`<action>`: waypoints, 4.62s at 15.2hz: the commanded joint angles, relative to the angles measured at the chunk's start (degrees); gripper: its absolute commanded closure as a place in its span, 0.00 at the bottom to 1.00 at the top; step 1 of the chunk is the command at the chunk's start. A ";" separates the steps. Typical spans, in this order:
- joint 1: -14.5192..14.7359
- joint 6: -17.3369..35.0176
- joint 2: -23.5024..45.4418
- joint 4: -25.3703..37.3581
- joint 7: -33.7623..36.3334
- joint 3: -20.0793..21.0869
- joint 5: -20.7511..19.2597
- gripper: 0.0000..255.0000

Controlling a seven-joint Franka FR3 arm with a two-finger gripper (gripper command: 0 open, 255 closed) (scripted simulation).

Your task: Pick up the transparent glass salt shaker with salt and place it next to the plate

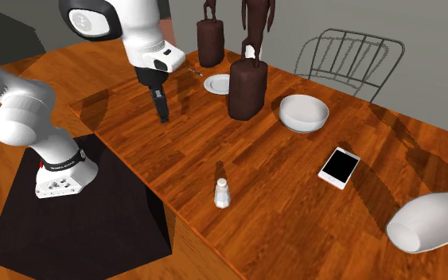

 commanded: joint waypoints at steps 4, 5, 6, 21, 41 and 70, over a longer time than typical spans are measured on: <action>-0.60 4.50 9.50 4.96 -6.12 -4.89 1.27 0.00; -0.72 5.20 11.52 6.19 -7.41 -5.79 1.83 0.00; -0.86 5.84 13.57 7.49 -8.74 -6.65 2.49 0.00; -8.37 8.10 43.64 31.10 -26.21 -11.80 17.43 0.00; -8.49 12.41 45.49 28.36 -27.10 -11.17 18.79 1.00; -8.12 -4.62 40.17 40.99 -23.68 -12.65 14.91 1.00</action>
